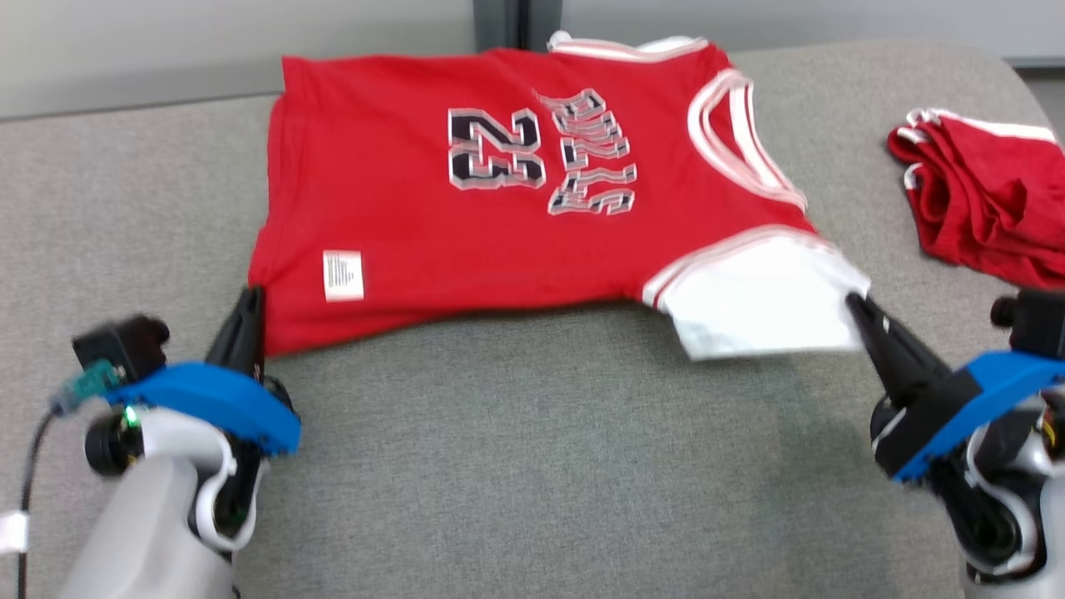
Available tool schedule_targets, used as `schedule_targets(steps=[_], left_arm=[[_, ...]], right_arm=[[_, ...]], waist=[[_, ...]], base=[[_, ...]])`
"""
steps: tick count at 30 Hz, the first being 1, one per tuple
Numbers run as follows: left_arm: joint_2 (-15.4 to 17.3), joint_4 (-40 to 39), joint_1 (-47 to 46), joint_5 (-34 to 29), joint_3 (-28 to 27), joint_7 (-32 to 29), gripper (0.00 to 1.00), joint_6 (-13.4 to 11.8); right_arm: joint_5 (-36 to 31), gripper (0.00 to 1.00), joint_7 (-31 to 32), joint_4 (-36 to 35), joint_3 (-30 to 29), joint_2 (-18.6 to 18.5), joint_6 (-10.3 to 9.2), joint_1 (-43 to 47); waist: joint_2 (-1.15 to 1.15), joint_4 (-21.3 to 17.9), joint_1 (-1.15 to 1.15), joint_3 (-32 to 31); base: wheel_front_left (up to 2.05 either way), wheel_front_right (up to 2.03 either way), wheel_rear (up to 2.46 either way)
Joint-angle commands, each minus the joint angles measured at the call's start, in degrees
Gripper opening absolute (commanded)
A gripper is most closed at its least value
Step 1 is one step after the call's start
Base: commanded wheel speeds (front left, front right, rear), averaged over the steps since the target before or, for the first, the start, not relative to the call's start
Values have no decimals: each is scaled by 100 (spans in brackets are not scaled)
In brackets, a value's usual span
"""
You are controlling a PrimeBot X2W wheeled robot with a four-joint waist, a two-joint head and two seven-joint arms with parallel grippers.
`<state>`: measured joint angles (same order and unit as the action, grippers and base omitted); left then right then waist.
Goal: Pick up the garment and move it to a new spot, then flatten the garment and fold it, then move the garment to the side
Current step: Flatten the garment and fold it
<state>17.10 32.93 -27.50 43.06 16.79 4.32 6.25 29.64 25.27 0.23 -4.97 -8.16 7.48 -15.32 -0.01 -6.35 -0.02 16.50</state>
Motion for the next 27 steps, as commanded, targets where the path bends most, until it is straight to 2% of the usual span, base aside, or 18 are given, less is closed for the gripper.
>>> schedule_targets(steps=[1,6,13,17,22,27], left_arm=[[-11,-31,232,32,-33,53,0,-87],[-99,-380,1095,101,-45,134,0,-407],[-151,-1266,2099,84,38,50,0,-853],[-12,-1700,2502,-84,230,-161,0,-1049],[234,-2216,2921,-277,448,-568,0,-1320],[338,-2774,3132,-222,407,-786,0,-1509]], right_arm=[[-113,0,98,-173,-98,125,3,295],[-288,0,348,-495,-383,404,3,1020],[-628,0,620,-470,-664,509,3,1660],[-804,0,1087,-534,-726,519,3,2043],[-707,0,1622,-730,-817,520,3,2455],[-609,0,1614,-978,-840,523,3,2481]], waist=[[1,-6,2,-140],[1,135,2,-438],[1,359,2,-691],[1,431,2,-785],[1,438,2,-858],[1,434,2,-878]], base=[[0,0,0],[0,0,0],[0,0,0],[0,0,0],[0,0,0],[0,0,0]])
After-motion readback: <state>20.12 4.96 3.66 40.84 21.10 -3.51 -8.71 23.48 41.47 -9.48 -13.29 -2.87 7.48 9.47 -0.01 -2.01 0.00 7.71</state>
